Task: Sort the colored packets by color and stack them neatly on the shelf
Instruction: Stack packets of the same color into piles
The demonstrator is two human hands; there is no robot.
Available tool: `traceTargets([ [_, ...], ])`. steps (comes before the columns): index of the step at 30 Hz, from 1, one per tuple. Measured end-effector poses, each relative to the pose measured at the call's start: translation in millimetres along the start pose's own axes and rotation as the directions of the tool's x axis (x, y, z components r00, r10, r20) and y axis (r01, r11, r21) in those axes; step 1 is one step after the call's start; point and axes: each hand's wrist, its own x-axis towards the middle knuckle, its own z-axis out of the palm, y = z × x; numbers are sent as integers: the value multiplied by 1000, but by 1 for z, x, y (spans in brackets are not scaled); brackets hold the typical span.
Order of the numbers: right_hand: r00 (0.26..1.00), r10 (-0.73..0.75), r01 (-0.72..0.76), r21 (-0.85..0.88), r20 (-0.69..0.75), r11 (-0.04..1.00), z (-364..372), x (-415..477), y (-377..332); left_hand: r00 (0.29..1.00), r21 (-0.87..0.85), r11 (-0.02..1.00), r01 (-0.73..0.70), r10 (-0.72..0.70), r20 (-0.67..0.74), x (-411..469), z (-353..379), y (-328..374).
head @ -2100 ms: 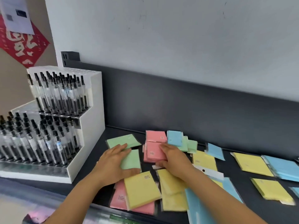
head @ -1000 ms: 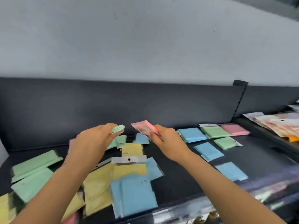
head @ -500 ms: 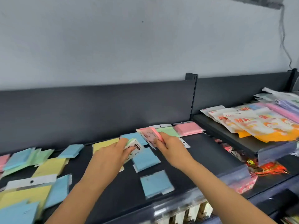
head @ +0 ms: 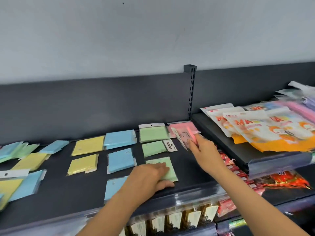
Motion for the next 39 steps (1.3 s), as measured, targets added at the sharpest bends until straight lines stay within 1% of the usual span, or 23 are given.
traceTargets([
  [1,1000,-8,8,-11,6,1000,-2,-3,7,996,-70,996,51,-46,70,-2,1,1],
  [2,1000,-11,11,-19,15,1000,-2,-5,13,990,-144,984,109,-93,109,-4,0,-1],
  [4,1000,-8,8,-17,28,1000,-4,-9,22,987,-271,950,152,-131,93,-3,-1,-6],
  [5,1000,-6,6,-11,26,1000,-5,-9,25,988,-288,946,150,-133,78,-1,0,-8],
  [7,1000,-8,8,-17,1,1000,-7,-6,28,992,-262,956,128,-126,26,-1,3,-7],
  [9,998,-35,31,-59,-52,998,-10,-1,28,991,-270,955,118,-130,-27,-2,9,-3],
  [11,990,-97,85,-123,-102,989,-11,5,28,988,-307,941,144,-156,-16,-3,10,1],
  [12,988,-124,106,-179,-93,978,-9,9,32,986,-327,932,155,-166,-7,-4,12,1],
  [13,990,-135,119,-238,-51,964,-7,12,35,984,-347,924,161,-175,-9,-4,13,0],
  [14,993,-118,122,-274,33,954,-3,15,40,983,-360,918,166,-182,-11,-4,13,-1],
  [15,985,-83,124,-285,153,951,2,17,45,983,-369,914,168,-185,-11,-4,13,-1],
  [17,922,-17,130,-270,386,954,9,16,51,983,-380,909,168,-183,-3,-4,13,-1],
  [18,898,2,117,-244,440,963,10,16,50,983,-385,907,169,-181,5,-5,13,0],
  [19,889,11,94,-206,458,974,9,16,49,984,-387,906,170,-180,11,-5,13,0],
  [21,891,7,71,-156,454,985,6,18,46,984,-384,908,168,-177,13,-6,14,-1],
  [23,895,-7,89,-163,445,983,6,18,47,985,-388,907,165,-175,11,-6,14,-1],
  [26,902,-9,76,-140,431,987,9,18,48,984,-387,906,169,-175,20,-6,14,-1],
  [35,905,-4,-18,49,424,999,5,26,50,983,-364,915,176,-182,18,-7,12,2],
  [37,924,7,-52,110,381,993,6,27,45,984,-355,919,170,-179,8,-6,12,4],
  [39,957,12,-52,132,289,990,11,27,32,988,-318,937,143,-156,-17,-5,10,4],
])
